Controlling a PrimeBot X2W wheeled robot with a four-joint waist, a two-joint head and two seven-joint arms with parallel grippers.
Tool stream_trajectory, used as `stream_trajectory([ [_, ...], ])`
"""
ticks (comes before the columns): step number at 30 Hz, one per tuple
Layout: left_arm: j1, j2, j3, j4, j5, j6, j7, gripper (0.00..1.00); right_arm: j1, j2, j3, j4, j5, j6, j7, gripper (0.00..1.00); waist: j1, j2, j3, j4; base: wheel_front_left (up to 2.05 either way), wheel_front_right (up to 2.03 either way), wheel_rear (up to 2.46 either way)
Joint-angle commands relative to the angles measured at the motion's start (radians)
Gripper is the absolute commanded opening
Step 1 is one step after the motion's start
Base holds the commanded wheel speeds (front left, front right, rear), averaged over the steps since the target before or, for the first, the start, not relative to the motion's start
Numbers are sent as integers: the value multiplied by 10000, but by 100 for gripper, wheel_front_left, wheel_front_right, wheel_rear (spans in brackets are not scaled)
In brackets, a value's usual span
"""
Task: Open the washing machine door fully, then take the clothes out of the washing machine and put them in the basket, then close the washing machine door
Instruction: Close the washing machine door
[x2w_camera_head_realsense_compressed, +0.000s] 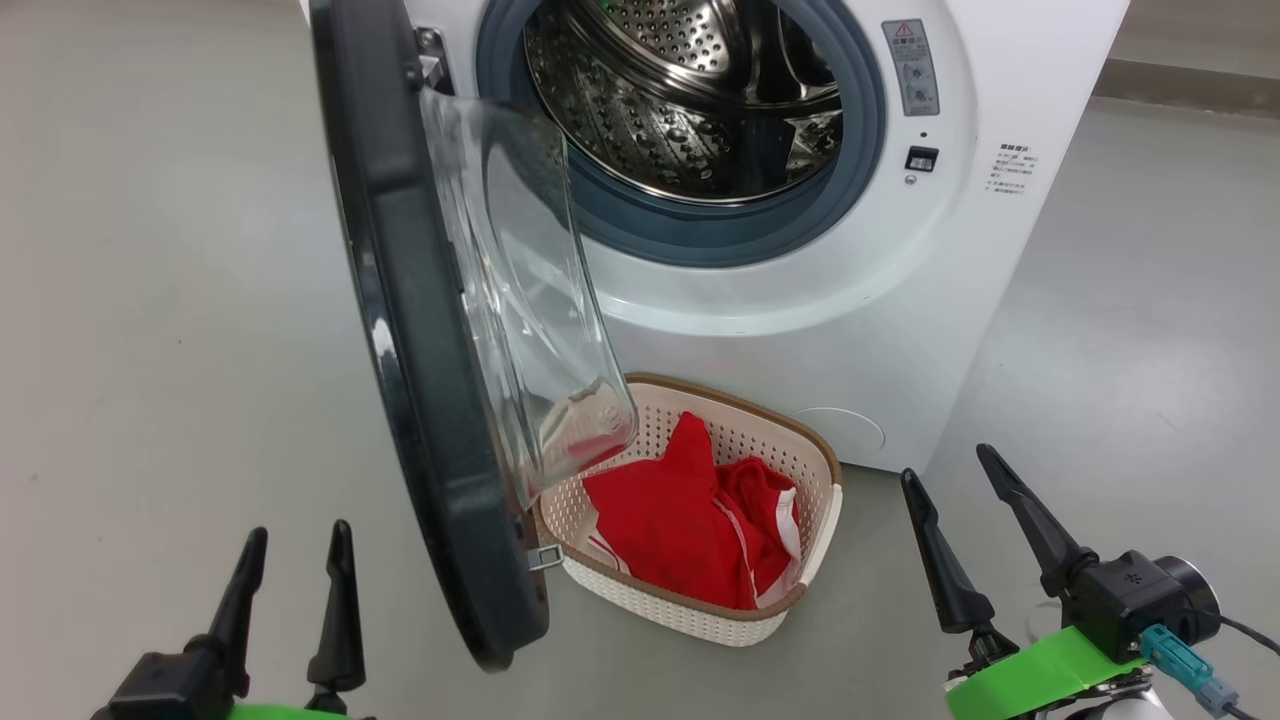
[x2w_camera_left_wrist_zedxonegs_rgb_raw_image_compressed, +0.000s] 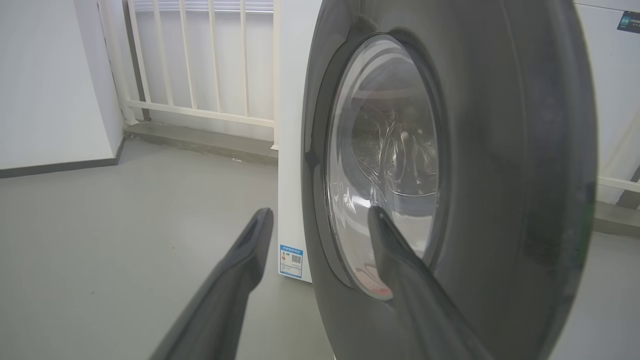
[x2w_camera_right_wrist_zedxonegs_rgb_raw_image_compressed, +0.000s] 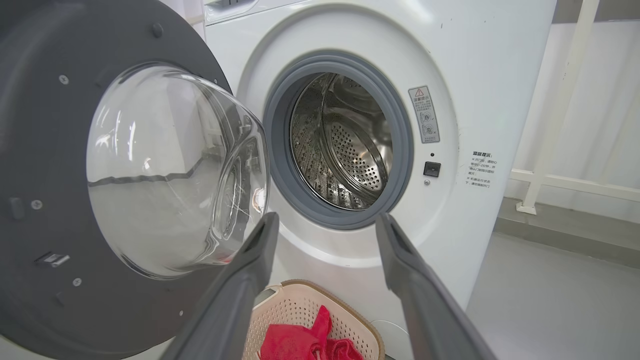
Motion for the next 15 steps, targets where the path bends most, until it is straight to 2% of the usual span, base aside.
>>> stream_trajectory([
  [1, -230, 164, 369, -185, 86, 73, -132, 100, -152, -107, 281, -271, 40, 35, -63, 100, 0, 0, 37, 3, 0, 0, 0],
  [15, -366, 121, 358, -66, 216, 37, -166, 100, -236, -184, 298, -256, 45, 35, -63, 100, 0, 0, 211, 10, 0, 0, 0],
])
